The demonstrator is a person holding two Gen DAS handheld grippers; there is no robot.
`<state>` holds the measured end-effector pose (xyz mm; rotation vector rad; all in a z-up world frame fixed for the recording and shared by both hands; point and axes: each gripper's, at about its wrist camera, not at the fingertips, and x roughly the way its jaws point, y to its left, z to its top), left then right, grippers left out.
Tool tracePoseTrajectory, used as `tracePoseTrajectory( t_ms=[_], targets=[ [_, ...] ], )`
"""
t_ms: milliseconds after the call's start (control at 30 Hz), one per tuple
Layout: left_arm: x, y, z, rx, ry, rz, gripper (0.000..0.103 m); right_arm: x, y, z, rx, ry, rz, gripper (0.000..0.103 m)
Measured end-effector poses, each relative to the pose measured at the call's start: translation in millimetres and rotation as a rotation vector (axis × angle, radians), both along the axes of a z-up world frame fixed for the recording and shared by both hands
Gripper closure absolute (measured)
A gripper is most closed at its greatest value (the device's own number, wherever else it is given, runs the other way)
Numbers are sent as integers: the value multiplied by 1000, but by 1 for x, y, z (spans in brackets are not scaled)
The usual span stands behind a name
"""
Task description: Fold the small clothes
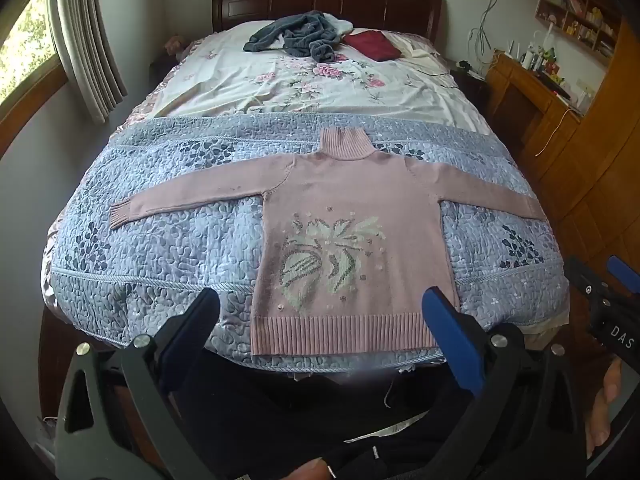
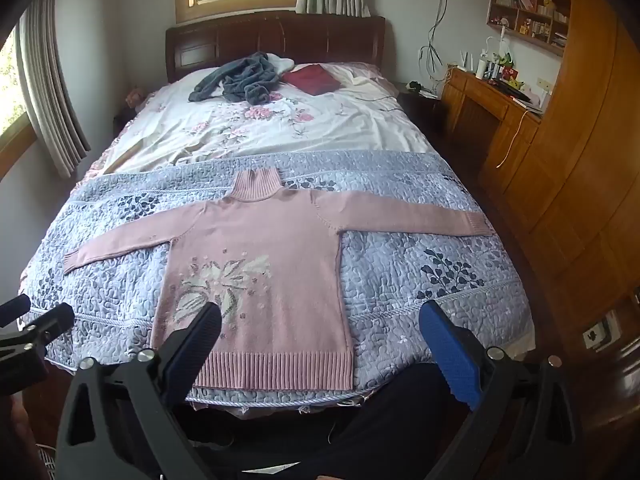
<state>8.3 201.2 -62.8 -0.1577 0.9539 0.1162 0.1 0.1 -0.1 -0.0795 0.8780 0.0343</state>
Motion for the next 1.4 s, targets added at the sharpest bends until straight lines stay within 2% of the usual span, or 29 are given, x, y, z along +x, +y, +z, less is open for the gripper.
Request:
tracePoseTrajectory(
  t_ms=[1400],
  targets=[
    [1, 2, -2, 0, 1, 10, 3, 2, 1, 5, 1, -2, -1, 4]
  ],
)
